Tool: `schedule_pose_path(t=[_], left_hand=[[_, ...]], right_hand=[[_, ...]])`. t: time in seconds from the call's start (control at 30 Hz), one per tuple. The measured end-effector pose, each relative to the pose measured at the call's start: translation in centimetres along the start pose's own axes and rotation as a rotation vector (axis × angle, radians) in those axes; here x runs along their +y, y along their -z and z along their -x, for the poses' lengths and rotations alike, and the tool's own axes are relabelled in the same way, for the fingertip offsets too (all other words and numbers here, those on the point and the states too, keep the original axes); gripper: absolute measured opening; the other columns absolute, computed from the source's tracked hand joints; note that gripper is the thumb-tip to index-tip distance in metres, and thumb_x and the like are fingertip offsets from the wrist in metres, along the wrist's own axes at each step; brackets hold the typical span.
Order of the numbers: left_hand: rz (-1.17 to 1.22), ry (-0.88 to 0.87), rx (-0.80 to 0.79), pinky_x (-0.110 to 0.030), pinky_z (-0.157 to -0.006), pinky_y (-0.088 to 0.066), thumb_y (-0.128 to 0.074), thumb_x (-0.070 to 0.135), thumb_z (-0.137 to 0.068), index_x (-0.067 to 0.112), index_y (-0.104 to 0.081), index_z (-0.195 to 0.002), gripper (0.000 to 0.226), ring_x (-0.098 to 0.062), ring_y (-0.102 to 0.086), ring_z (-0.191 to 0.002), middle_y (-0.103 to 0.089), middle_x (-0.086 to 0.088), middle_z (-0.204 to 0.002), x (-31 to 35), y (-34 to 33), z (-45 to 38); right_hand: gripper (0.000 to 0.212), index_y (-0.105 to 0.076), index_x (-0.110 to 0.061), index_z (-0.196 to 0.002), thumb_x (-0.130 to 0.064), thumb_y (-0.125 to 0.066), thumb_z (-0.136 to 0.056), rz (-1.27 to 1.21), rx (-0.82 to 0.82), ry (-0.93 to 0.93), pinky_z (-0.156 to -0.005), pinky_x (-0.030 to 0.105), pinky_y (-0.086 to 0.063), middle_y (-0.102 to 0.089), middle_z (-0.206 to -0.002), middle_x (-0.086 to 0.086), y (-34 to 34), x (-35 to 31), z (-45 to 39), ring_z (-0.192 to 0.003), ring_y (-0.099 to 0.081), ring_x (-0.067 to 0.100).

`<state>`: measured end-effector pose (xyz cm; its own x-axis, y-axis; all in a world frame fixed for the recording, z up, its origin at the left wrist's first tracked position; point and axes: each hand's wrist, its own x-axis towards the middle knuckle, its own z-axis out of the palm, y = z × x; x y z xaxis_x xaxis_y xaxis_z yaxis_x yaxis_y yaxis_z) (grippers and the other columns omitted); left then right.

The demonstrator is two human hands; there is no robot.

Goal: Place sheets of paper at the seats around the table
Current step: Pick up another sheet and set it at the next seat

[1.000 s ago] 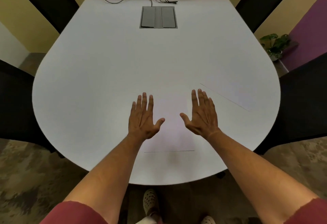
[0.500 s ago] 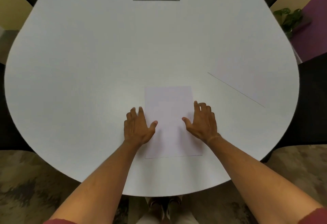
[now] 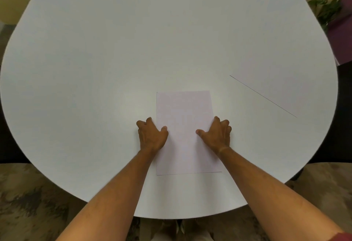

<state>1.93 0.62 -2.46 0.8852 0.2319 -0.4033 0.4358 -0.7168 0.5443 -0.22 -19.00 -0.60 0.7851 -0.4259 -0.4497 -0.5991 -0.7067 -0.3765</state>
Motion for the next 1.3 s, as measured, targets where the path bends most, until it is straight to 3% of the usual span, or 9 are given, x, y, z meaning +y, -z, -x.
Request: schedule_pose_path(t=[0.1,0.27,0.53,0.7,0.83,0.93,1.03,1.3], left_hand=[[0.009,0.003,0.002,-0.029,-0.082,-0.035,-0.066,0.034,-0.088,0.003,-0.049,-0.128,0.054,-0.033,-0.054,-0.106,-0.04,-0.015,-0.127,0.0,-0.1,0.1],[0.061,-0.01,0.034,-0.033,-0.091,-0.043,-0.065,0.027,-0.089,0.004,-0.059,-0.128,0.046,-0.033,-0.058,-0.112,-0.05,-0.017,-0.129,0.2,-0.1,0.2],[0.116,0.001,0.078,-0.033,-0.089,-0.047,-0.064,0.021,-0.09,0.004,-0.063,-0.126,0.039,-0.03,-0.064,-0.108,-0.066,-0.016,-0.12,0.5,0.0,0.2],[0.171,0.063,0.052,-0.034,-0.094,-0.046,-0.063,0.019,-0.091,0.007,-0.06,-0.128,0.039,-0.031,-0.064,-0.11,-0.069,-0.015,-0.118,0.2,0.2,0.1],[0.187,0.095,0.042,-0.039,-0.099,-0.046,-0.061,0.02,-0.093,0.008,-0.057,-0.131,0.04,-0.032,-0.061,-0.115,-0.066,-0.015,-0.124,0.2,0.5,0.1],[0.206,0.109,0.043,-0.041,-0.101,-0.047,-0.059,0.023,-0.095,0.008,-0.057,-0.13,0.038,-0.032,-0.061,-0.115,-0.065,-0.015,-0.124,0.2,0.7,0.1],[0.232,0.103,0.045,-0.04,-0.099,-0.049,-0.058,0.025,-0.096,0.008,-0.06,-0.125,0.034,-0.031,-0.063,-0.107,-0.068,-0.014,-0.115,0.1,1.0,0.2],[0.284,0.072,0.114,-0.031,-0.082,-0.049,-0.061,0.017,-0.095,0.011,-0.061,-0.09,0.008,-0.023,-0.061,-0.084,-0.063,-0.004,-0.088,0.5,1.7,0.5]], right_hand=[[0.067,-0.045,-0.004,-0.127,-0.042,-0.076,-0.08,-0.016,-0.011,-0.006,-0.095,0.042,-0.044,-0.042,-0.129,0.019,0.3,-0.1,0.1,-0.121,-0.043,0.037],[0.063,-0.048,-0.004,-0.127,-0.037,-0.078,-0.081,-0.086,-0.005,-0.003,-0.094,0.039,-0.045,-0.044,-0.128,0.018,0.7,0.1,0.1,-0.118,-0.048,0.035],[0.038,-0.055,-0.005,-0.127,-0.017,-0.064,-0.093,-0.301,0.112,-0.017,-0.09,0.029,-0.045,-0.061,-0.126,0.017,0.6,0.7,-0.3,-0.112,-0.06,0.032],[0.029,-0.064,-0.007,-0.119,-0.017,-0.066,-0.092,-0.492,0.11,-0.139,-0.082,0.024,-0.042,-0.07,-0.114,0.012,0.8,0.8,-0.9,-0.102,-0.065,0.028],[0.017,-0.069,-0.005,-0.105,-0.013,-0.067,-0.09,-0.694,0.071,-0.157,-0.076,0.02,-0.045,-0.068,-0.092,0.005,0.8,1.4,-1.2,-0.094,-0.064,0.024],[0.017,-0.07,-0.001,-0.104,-0.012,-0.066,-0.091,-0.806,-0.02,-0.112,-0.09,0.033,-0.055,-0.071,-0.097,0.009,1.0,2.0,-1.2,-0.096,-0.065,0.026],[0.018,-0.071,0.0,-0.105,-0.01,-0.066,-0.091,-0.849,-0.042,-0.094,-0.098,0.045,-0.053,-0.072,-0.106,0.018,1.3,2.3,-1.2,-0.104,-0.067,0.034],[0.026,-0.069,0.002,-0.112,-0.012,-0.069,-0.09,-0.849,-0.038,-0.076,-0.101,0.042,-0.052,-0.071,-0.11,0.015,1.8,2.2,-1.2,-0.108,-0.066,0.03]])
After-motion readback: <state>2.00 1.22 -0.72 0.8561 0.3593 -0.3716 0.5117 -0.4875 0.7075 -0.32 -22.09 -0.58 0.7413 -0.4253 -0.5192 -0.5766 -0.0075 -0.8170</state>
